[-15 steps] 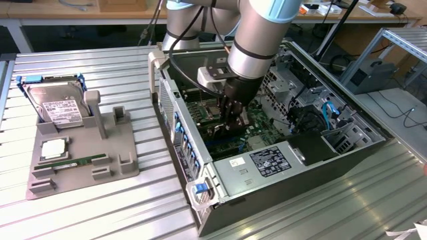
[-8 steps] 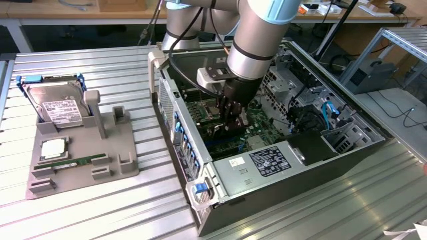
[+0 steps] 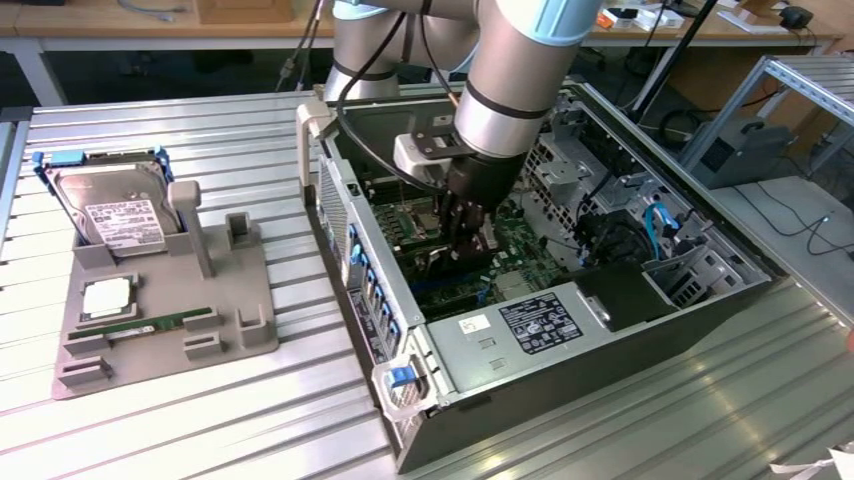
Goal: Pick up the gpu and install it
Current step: 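Insert the gpu into the slot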
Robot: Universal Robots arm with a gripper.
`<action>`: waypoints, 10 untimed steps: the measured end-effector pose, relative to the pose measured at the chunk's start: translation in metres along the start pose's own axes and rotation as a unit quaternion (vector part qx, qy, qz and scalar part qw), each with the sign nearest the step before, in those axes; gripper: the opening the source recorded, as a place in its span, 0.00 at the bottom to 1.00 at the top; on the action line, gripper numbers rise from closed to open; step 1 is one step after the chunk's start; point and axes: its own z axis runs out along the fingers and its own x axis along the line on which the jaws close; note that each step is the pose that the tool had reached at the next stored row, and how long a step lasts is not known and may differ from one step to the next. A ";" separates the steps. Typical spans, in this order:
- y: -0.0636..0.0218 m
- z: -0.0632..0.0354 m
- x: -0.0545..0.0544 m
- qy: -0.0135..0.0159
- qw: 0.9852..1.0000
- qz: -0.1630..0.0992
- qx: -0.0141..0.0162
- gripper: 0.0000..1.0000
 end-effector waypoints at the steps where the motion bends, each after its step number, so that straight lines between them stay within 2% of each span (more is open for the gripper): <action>1: 0.0000 -0.0001 0.000 0.000 1.000 0.000 0.000 0.27; 10: 0.0000 0.0034 -0.001 0.000 1.000 -0.001 0.000 0.27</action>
